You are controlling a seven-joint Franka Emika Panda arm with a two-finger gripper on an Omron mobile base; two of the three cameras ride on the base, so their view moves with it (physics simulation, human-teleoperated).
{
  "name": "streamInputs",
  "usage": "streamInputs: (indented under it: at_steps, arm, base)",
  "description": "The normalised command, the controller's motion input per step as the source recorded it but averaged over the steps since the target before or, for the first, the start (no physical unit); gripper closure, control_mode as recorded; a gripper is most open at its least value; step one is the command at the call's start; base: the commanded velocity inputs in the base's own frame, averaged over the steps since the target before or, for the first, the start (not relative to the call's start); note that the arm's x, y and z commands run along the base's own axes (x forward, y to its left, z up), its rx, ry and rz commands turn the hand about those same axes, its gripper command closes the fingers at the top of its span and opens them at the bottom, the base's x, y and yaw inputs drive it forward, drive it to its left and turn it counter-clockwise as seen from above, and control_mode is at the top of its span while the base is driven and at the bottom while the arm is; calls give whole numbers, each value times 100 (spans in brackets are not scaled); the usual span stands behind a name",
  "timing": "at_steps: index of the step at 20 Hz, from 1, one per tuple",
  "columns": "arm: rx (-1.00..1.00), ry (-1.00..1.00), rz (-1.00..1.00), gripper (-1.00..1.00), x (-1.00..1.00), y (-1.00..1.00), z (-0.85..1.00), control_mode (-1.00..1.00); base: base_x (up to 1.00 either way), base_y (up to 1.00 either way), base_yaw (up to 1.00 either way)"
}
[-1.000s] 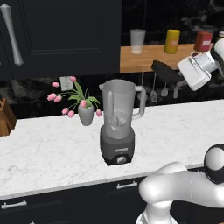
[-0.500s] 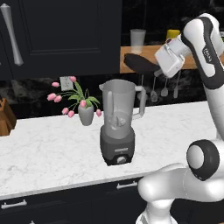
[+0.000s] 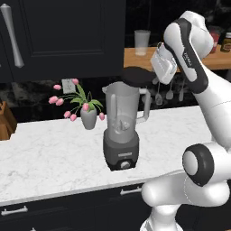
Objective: Close the lid blender by securely placing the lid on top.
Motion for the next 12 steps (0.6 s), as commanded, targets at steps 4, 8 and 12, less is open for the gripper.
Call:
streamInputs:
  at_steps: [4,8,12]
  arm:
    - [-6,0,0,100,0,33,-6,-100]
    - [0,0,0,100,6,30,0,-100]
    - [-3,0,0,100,8,26,-6,-100]
  base:
    - [0,0,0]
    - [0,0,0]
    - [0,0,0]
